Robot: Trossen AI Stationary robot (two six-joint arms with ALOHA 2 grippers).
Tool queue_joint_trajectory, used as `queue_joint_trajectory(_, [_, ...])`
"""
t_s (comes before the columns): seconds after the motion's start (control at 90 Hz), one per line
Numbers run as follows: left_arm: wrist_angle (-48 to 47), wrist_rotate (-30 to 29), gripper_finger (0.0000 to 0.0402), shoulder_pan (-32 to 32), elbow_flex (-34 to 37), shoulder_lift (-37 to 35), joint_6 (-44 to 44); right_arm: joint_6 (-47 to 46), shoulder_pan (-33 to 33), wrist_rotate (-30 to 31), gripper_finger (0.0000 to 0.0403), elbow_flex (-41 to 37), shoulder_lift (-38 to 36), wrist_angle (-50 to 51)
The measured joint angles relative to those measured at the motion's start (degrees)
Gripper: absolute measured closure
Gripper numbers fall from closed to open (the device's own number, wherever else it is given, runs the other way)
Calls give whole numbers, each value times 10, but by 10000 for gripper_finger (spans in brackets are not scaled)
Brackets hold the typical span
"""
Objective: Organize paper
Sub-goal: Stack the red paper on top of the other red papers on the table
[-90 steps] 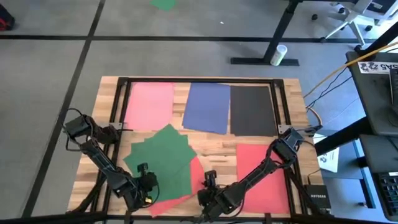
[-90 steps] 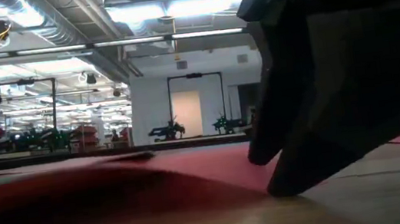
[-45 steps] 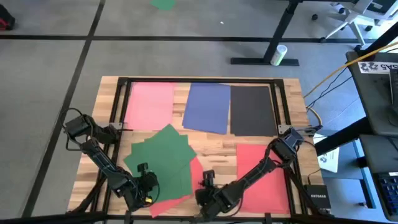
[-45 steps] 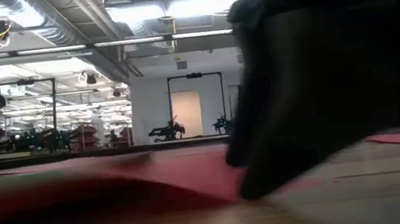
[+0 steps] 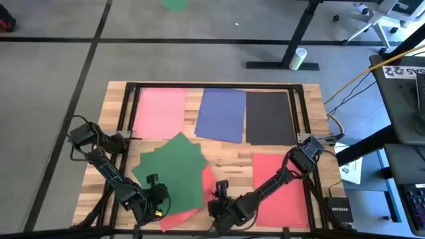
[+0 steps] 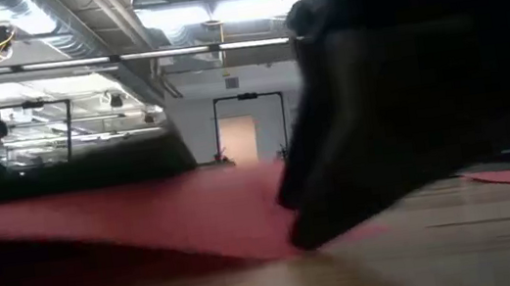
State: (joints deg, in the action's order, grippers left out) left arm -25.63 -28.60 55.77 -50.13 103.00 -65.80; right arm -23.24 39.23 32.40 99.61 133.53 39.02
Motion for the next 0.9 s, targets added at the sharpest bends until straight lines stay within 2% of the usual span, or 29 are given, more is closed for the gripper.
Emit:
queue_joint_trajectory(0.211, [3, 0, 402, 0, 0, 0, 0, 12, 36, 12, 270, 0, 0, 26])
queue_joint_trajectory(0.489, [5, 0, 402, 0, 0, 0, 4, 8, 55, 16, 270, 9, -1, 128])
queue_joint_trajectory(0.9, [7, 0, 402, 0, 1, 0, 7, 60, 28, 26, 270, -29, -6, 43])
